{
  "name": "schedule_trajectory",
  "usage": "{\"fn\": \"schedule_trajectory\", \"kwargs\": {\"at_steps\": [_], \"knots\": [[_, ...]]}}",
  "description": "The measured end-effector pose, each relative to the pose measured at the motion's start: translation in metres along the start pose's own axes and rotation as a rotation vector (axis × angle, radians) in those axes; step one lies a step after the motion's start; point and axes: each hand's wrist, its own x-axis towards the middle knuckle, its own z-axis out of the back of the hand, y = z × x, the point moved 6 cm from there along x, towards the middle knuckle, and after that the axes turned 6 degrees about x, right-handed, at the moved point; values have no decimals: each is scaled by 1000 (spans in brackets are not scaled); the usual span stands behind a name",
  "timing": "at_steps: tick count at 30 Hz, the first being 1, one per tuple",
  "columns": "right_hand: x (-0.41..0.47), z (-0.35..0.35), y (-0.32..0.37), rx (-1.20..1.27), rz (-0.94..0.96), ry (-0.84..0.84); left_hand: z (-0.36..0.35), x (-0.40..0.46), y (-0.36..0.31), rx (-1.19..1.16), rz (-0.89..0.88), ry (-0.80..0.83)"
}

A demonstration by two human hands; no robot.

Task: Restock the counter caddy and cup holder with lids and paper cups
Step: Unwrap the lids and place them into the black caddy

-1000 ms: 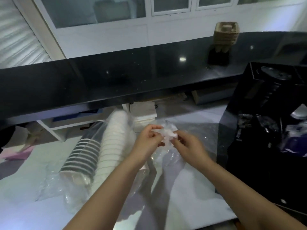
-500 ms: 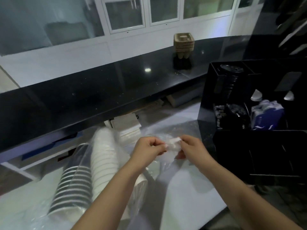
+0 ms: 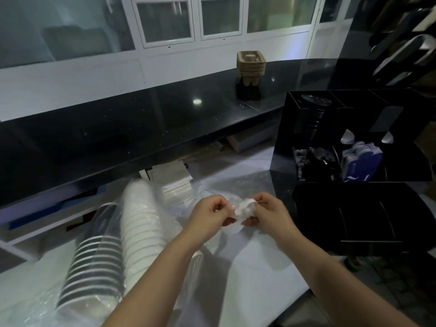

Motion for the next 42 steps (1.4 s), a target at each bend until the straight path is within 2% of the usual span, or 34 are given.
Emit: {"fn": "schedule_trajectory", "kwargs": {"at_steps": [3,7,13,15,17,22,25,27,30,33,38,40,42], "knots": [[0,3,-2,87,-108,-21,3,-2,6,-130,82,-30],[-3,1,-4,169,-188,53,3,-3,10,-140,157,23],[-5,-6,-5,326,-163,221,-7,-1,3,-182,107,175],[-7,-8,-4,268,-109,228,-6,1,4,-148,97,112],[-6,-8,-3,117,-14,137,-5,4,9,-86,101,48],[-8,-10,-5,-313,190,-64,-17,5,14,104,91,26],[-11,-11,-4,-376,217,-69,-14,4,12,302,25,-10],[-12,-14,-3,-332,218,-38,-8,5,11,350,-16,-43],[-10,-14,-1,-196,193,-14,-7,5,5,198,-49,-20],[-3,-10,-1,-193,195,-52,-6,5,1,-25,-17,26],[0,-1,1,-139,142,-112,2,4,3,-207,24,-36],[2,4,-2,-58,72,-138,4,1,-2,-315,56,13],[2,6,-6,-7,-3,-133,0,-2,-5,-375,96,134]]}}
